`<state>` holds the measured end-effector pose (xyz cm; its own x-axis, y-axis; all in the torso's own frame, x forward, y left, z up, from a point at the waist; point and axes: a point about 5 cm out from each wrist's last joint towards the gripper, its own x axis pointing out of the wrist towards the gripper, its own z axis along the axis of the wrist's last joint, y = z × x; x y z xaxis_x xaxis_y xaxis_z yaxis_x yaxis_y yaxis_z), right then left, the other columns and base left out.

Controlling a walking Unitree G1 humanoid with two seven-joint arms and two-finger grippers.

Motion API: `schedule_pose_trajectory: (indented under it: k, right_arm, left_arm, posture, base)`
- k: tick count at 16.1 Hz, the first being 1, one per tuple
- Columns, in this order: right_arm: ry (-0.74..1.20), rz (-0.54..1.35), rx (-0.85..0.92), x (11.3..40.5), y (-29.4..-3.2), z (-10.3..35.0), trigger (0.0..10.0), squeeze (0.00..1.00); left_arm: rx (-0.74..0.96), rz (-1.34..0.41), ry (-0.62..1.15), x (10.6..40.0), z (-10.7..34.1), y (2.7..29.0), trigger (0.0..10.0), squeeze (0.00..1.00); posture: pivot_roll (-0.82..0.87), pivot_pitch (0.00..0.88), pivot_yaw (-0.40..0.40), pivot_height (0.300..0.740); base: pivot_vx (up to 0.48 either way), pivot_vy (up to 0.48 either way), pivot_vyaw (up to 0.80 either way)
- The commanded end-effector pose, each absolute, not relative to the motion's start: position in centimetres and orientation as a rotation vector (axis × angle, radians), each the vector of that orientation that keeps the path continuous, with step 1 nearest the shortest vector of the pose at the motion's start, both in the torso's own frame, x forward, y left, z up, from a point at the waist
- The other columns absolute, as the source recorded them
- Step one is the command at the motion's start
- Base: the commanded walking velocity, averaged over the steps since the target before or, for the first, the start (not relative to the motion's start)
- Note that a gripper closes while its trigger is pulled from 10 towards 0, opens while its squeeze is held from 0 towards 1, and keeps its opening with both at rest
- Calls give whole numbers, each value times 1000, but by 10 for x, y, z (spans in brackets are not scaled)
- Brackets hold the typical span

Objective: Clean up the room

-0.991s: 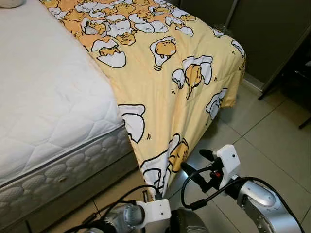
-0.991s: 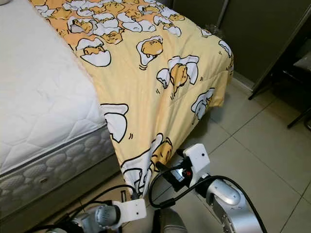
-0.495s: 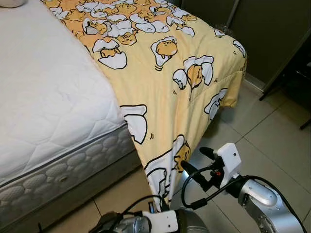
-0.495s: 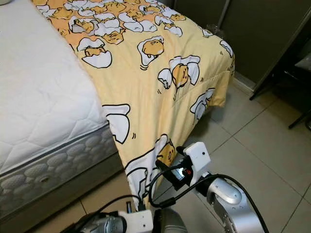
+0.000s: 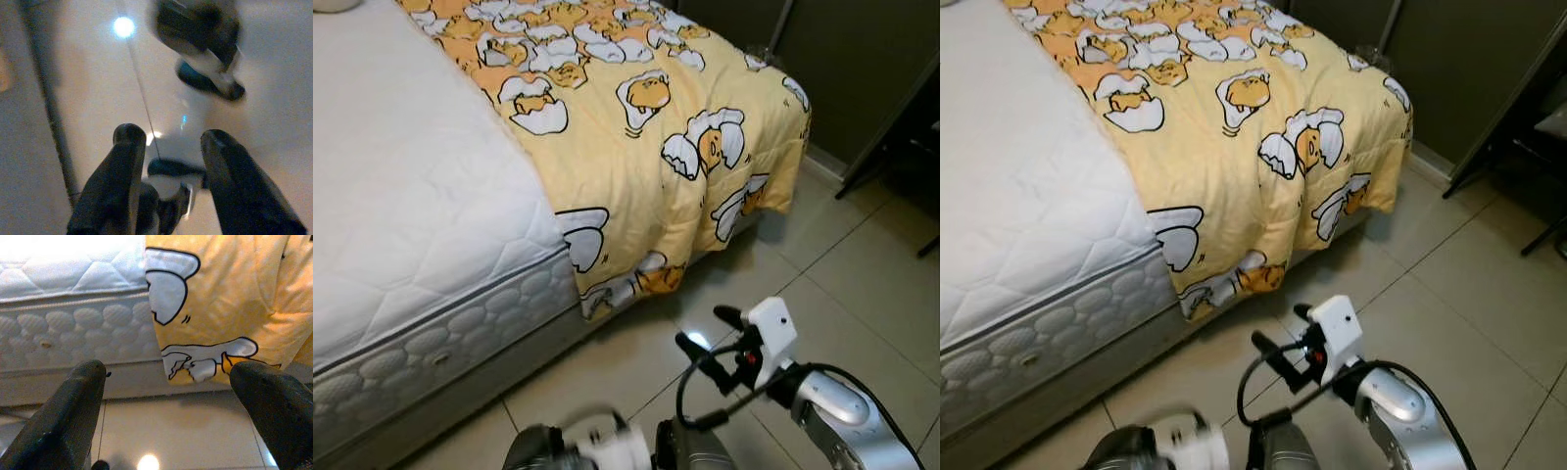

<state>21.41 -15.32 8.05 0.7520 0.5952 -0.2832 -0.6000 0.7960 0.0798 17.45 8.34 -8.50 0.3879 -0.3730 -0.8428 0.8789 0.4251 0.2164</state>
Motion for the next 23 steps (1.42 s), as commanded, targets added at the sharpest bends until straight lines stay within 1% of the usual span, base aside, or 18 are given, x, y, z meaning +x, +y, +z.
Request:
schedule_pose_trajectory:
  k: [1, 2, 3, 4, 5, 7, 9, 10, 11, 12, 13, 14, 16, 18, 19, 20, 23]
  right_arm:
    - [261, 596, -34, 220, -160, 87, 10000, 0]
    - [216, 526, -20, 228, -163, 92, 10000, 0]
    - [205, 510, -13, 230, -164, 94, 10000, 0]
    - [175, 459, -7, 234, -164, 95, 10000, 0]
    - [160, 415, 6, 238, -163, 94, 10000, 0]
    - [153, 392, 20, 241, -163, 92, 10000, 0]
    - [114, 318, 30, 248, -165, 91, 10000, 0]
    - [114, 318, 30, 248, -165, 91, 10000, 0]
    - [88, 276, 33, 249, -168, 93, 10000, 0]
    - [50, 212, 33, 248, -174, 95, 10000, 0]
    - [-10, 76, 13, 242, -189, 97, 10000, 0]
    - [-29, 10, -11, 240, -196, 97, 10000, 0]
    - [-29, -89, -2, 238, -208, 93, 10000, 0]
    - [-23, -119, 15, 239, -211, 91, 10000, 0]
    - [-41, -180, 29, 243, -217, 92, 10000, 47]
    - [-51, -213, 0, 244, -220, 95, 10000, 1000]
    - [-74, -194, -35, 239, -220, 94, 10000, 1000]
  left_arm:
    - [629, -791, 699, 212, -65, 89, 10000, 1000]
    - [439, -616, 563, 251, -36, 102, 10000, 722]
    - [395, -573, 527, 260, -29, 106, 10000, 722]
    - [306, -449, 350, 282, -3, 118, 10000, 0]
    - [236, -353, 212, 295, 21, 130, 10000, 0]
    - [186, -289, 159, 300, 32, 137, 10000, 0]
    - [95, -106, 82, 307, 51, 158, 10000, 0]
    - [95, -106, 82, 307, 51, 158, 10000, 0]
    - [70, -43, 66, 306, 55, 166, 10000, 0]
    - [81, 4, 24, 302, 63, 175, 10000, 0]
    - [93, 16, -42, 296, 77, 178, 10000, 0]
    - [99, 1, -49, 293, 81, 176, 10000, 0]
    - [38, -25, -47, 292, 86, 170, 10000, 0]
    - [15, -27, -48, 293, 89, 168, 10000, 0]
    - [-4, -24, -57, 298, 92, 166, 10000, 1000]
    - [11, -33, -56, 297, 93, 166, 10000, 1000]
    - [83, -49, -41, 293, 97, 169, 10000, 1000]
  posture:
    - [-256, 89, -54, 667]
    - [-237, 77, -41, 667]
    - [-237, 77, -41, 667]
    - [-214, 64, -29, 667]
    - [-195, 52, -21, 667]
    - [-174, 36, -10, 667]
    - [-148, 0, 4, 667]
    - [-148, 0, 4, 667]
    - [-142, 0, 9, 667]
    - [-138, 0, 14, 667]
    - [-127, 0, 17, 667]
    - [-129, 0, 21, 667]
    - [-126, 0, 32, 667]
    - [-124, 0, 34, 667]
    - [-136, 0, 35, 667]
    - [-137, 0, 33, 667]
    - [-128, 0, 29, 667]
  base:
    - [0, 0, 0]
    - [0, 0, 0]
    - [0, 0, 0]
    - [0, 0, 0]
    - [0, 0, 0]
    - [0, 0, 0]
    - [0, 0, 0]
    - [0, 0, 0]
    - [0, 0, 0]
    - [0, 0, 0]
    - [0, 0, 0]
    - [0, 0, 0]
    - [0, 0, 0]
    - [0, 0, 0]
    - [0, 0, 0]
    - [0, 0, 0]
    - [0, 0, 0]
